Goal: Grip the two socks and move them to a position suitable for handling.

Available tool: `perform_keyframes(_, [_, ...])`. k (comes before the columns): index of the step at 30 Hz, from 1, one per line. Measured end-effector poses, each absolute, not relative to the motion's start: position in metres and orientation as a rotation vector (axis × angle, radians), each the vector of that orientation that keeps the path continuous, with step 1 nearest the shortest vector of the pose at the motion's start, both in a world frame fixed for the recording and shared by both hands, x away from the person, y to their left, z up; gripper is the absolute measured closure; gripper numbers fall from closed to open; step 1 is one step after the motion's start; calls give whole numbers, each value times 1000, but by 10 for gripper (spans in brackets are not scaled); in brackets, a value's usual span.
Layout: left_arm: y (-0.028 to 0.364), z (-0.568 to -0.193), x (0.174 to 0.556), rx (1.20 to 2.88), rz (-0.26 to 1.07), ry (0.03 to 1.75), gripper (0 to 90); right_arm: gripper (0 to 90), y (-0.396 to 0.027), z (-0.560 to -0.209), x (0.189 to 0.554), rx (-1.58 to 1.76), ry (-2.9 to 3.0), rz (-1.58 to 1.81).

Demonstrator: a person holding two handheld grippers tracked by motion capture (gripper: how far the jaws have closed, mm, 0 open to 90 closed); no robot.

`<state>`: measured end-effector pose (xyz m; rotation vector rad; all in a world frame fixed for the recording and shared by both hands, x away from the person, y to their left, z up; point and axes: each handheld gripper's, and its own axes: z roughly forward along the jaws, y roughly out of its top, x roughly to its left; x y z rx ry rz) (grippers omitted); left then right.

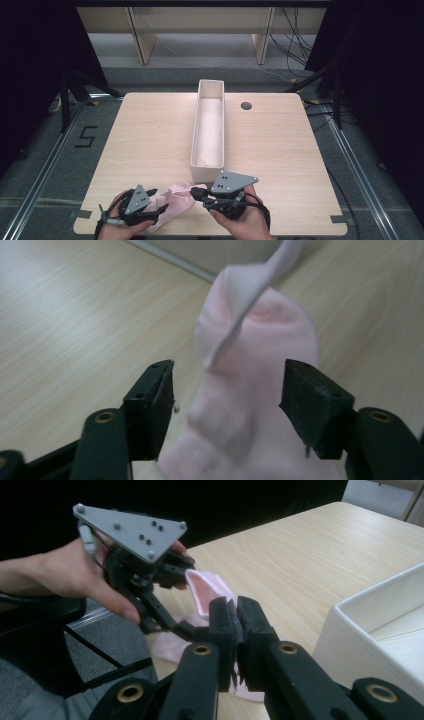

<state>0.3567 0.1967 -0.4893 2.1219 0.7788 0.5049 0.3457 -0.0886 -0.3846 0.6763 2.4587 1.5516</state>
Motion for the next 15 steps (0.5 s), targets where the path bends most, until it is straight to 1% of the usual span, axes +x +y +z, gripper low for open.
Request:
perform_keyframes(2, [196,-492,362,2104,494,791,475,863,-87,-385,347,665,2461,1563])
perform_keyframes(3, [195,-495,368,2071,491,811,475,863,-87,-385,348,655,2457,1561])
perform_keyframes(4, [197,-495,372,2068,515,802,583,863,-86,-385,349,687,2449,1560])
perform_keyframes(5, [197,-495,372,2068,515,802,623,863,-86,-385,349,687,2449,1560])
perform_keyframes(6, [199,-494,373,2064,510,787,623,863,-86,-385,350,685,2445,1563])
perform_keyframes(7, [200,-493,373,2055,508,782,690,863,-88,-385,353,661,2428,1557])
perform_keyframes(8, [201,-490,372,2052,531,771,738,863,-88,-385,353,673,2426,1570])
perform_keyframes(9, [204,-487,373,2034,528,762,817,863,-89,-384,356,676,2393,1586])
perform_keyframes(10, [204,-487,373,2034,528,762,842,863,-90,-383,356,689,2390,1595])
perform_keyframes(13, [206,-474,373,2016,552,738,860,863,-92,-380,357,704,2358,1608])
perform_keyframes(15, [206,-463,371,2033,520,693,859,863,-96,-378,355,727,2346,1613])
